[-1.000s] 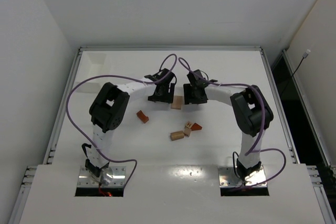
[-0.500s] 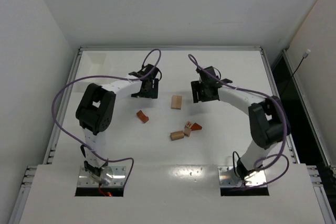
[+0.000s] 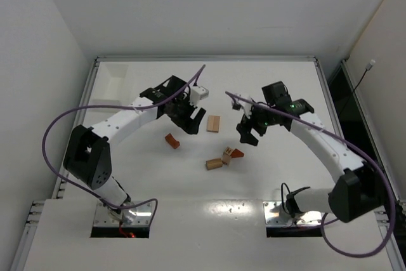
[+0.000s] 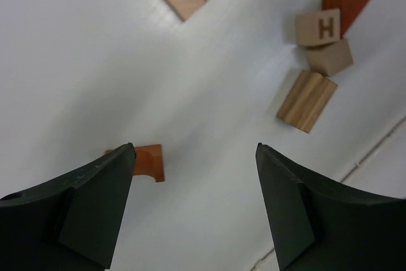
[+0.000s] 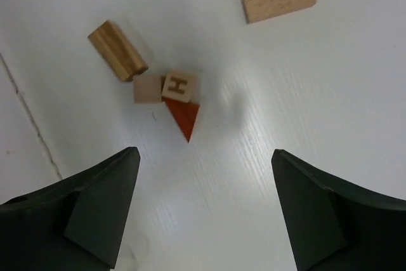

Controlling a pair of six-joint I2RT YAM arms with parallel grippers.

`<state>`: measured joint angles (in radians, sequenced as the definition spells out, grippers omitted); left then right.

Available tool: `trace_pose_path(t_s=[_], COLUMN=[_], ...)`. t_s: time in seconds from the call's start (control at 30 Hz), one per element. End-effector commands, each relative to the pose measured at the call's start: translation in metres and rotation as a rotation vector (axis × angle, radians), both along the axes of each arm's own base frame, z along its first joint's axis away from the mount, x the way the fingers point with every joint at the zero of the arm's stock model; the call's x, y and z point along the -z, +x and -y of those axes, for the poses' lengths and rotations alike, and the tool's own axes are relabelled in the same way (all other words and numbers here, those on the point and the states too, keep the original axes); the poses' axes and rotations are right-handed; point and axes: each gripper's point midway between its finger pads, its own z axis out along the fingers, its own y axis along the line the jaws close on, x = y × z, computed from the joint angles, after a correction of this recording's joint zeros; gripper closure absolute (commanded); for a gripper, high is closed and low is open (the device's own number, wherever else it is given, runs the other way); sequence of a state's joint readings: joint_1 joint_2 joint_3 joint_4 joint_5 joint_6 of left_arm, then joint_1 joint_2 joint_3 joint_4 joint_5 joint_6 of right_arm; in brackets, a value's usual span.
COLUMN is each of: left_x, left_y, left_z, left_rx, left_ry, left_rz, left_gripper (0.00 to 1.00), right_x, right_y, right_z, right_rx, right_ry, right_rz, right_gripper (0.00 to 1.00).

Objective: Build the wood block tower

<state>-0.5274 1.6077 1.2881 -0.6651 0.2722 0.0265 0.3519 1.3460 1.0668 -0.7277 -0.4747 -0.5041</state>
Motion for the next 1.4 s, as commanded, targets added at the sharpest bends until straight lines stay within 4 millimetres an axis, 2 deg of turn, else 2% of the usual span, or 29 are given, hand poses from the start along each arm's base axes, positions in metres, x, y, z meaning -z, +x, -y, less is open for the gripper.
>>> trace_pose_path(t_s=[0.0,0.07,0.1,0.13,0.2,0.23,0.33,0.47,0.57,0.63,0.7,0.73,0.77,0.87,0.93,1.03,1.07,1.13,1.17,1.23,1.27,1.37], left_x=[-0.004,-0.004,-0.001,-0.004,-0.004,-0.003,-0.007,-0.003,-0.004,-0.006,-0.004,-0.004,-0.004,0.005,0.011,0.014,0.014,0.013,0.016,0.011,0.014,0.015], left_y=[-0.024,-0.018,-0.016,-0.006,0.002,0.011,0.023,0.035,0.040,0.045,0.047,0.048,0.048,0.046,0.043,0.043,0.043,0.042,0.042,0.047,0.048,0.050], left_z=[0.003,-0.004,-0.011,-0.022,-0.033,-0.048,-0.068,-0.101,-0.117,-0.123,-0.131,-0.133,-0.133,-0.134,-0.141,-0.142,-0.142,-0.140,-0.140,-0.140,-0.140,-0.141], left_rx=[0.108,0.072,0.035,-0.018,-0.084,-0.143,-0.241,-0.347,-0.400,-0.420,-0.439,-0.452,-0.452,-0.461,-0.475,-0.477,-0.477,-0.472,-0.472,-0.472,-0.472,-0.484], left_ry=[0.000,-0.003,0.005,-0.001,-0.005,0.011,0.013,0.029,0.014,0.009,-0.006,-0.017,-0.017,-0.044,-0.061,-0.070,-0.071,-0.078,-0.075,-0.082,-0.079,-0.075], left_rz=[-0.006,-0.013,-0.025,-0.012,-0.023,-0.018,-0.004,-0.010,-0.009,0.002,-0.004,-0.011,-0.011,-0.057,-0.079,-0.084,-0.084,-0.086,-0.095,-0.075,-0.083,-0.086], left_gripper=[0.26,0.26,0.26,0.26,0.26,0.26,0.26,0.26,0.26,0.26,0.26,0.26,0.26,0.26,0.26,0.28,0.29,0.30,0.30,0.30,0.30,0.30], right_x=[0.000,0.002,0.006,0.006,0.017,0.019,0.031,0.046,0.064,0.072,0.070,0.074,0.073,0.088,0.088,0.078,0.074,0.062,0.067,0.064,0.069,0.081], right_y=[-0.036,-0.046,-0.054,-0.057,-0.067,-0.068,-0.067,-0.062,-0.058,-0.064,-0.054,-0.056,-0.050,-0.042,-0.026,-0.001,0.006,0.024,0.027,0.034,0.032,0.030], right_z=[0.001,-0.001,-0.006,-0.009,-0.016,-0.019,-0.032,-0.047,-0.053,-0.055,-0.063,-0.063,-0.065,-0.065,-0.071,-0.078,-0.078,-0.083,-0.086,-0.087,-0.088,-0.092], right_rx=[-0.229,-0.257,-0.286,-0.299,-0.336,-0.347,-0.356,-0.358,-0.308,-0.273,-0.237,-0.208,-0.196,-0.161,-0.111,-0.008,0.026,0.105,0.118,0.149,0.154,0.152], right_ry=[-0.013,0.000,0.003,0.004,-0.006,-0.012,-0.032,-0.049,-0.067,-0.067,-0.045,-0.046,-0.046,-0.083,-0.065,-0.051,-0.044,-0.028,-0.030,-0.031,-0.044,-0.062], right_rz=[0.122,0.184,0.183,0.183,0.128,0.108,0.026,-0.003,-0.085,-0.169,-0.168,-0.202,-0.190,-0.223,-0.212,-0.163,-0.141,-0.108,-0.127,-0.119,-0.130,-0.161], right_gripper=[0.16,0.13,0.04,0.00,0.00,0.00,0.00,0.00,0.00,0.00,0.00,0.00,0.00,0.00,0.00,0.13,0.22,0.34,0.48,0.64,0.76,0.92])
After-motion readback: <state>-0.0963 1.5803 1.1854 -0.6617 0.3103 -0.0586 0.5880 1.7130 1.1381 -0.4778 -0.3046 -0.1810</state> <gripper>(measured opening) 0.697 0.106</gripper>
